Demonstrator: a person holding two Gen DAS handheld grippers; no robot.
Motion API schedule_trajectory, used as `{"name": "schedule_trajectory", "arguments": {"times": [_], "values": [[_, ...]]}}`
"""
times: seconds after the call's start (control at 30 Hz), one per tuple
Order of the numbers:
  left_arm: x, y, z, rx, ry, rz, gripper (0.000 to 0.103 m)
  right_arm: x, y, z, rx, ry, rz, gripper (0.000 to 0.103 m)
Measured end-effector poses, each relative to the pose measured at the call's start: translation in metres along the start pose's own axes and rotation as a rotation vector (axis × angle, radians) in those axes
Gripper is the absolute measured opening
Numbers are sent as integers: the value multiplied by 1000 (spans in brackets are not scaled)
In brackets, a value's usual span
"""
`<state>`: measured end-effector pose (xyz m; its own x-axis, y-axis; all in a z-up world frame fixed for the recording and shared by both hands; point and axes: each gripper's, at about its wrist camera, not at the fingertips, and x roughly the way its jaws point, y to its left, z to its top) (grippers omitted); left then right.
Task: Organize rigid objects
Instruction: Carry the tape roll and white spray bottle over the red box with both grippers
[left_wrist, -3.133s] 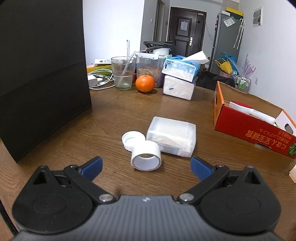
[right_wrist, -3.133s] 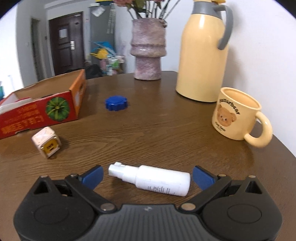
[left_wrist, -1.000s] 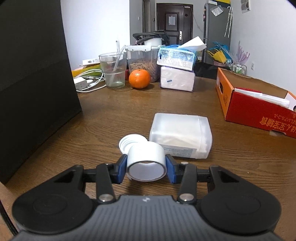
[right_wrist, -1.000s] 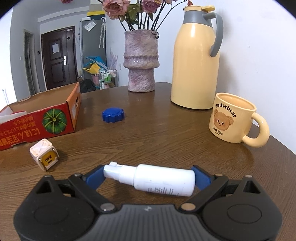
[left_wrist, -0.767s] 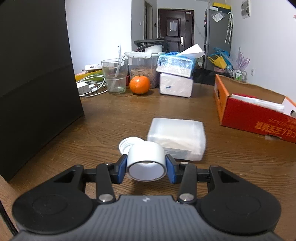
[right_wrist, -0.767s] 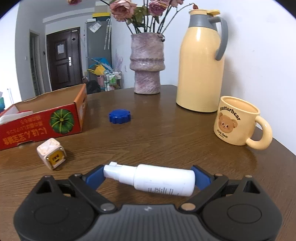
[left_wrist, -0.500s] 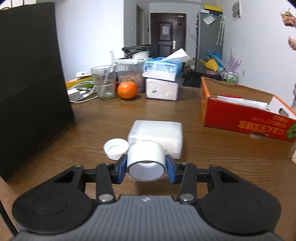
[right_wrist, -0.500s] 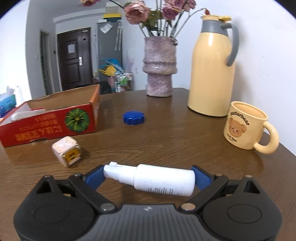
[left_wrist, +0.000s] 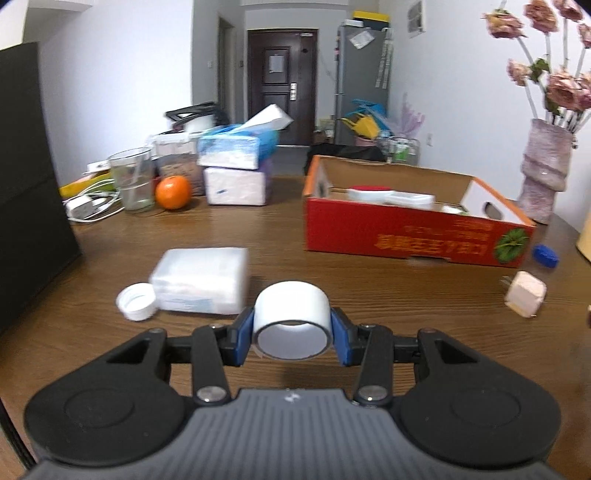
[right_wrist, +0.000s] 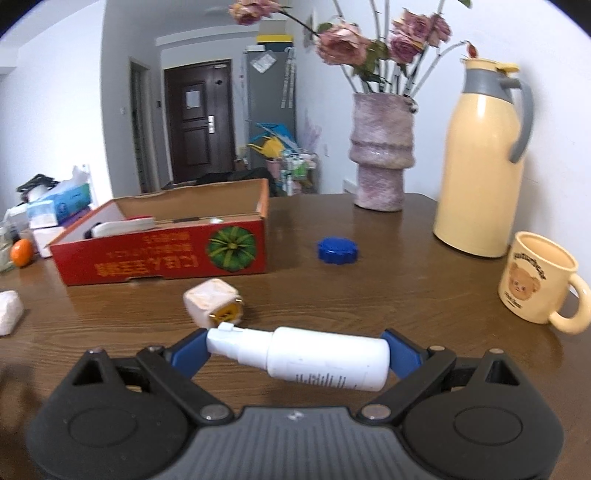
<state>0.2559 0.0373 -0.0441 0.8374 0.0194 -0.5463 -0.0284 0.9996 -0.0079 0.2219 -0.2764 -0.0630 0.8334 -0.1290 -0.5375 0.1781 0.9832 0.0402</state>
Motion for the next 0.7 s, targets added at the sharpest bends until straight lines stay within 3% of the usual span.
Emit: {"name": "schedule_trajectory", "arguments": {"times": [0.27,0.7], "values": [[-6,-34,3,31,-6,-63,44,-11,26,9,-44,-35,70,98],[-8,-61,25,35,-39,-95,44,-14,47,35,-70,-89,132,98]]}}
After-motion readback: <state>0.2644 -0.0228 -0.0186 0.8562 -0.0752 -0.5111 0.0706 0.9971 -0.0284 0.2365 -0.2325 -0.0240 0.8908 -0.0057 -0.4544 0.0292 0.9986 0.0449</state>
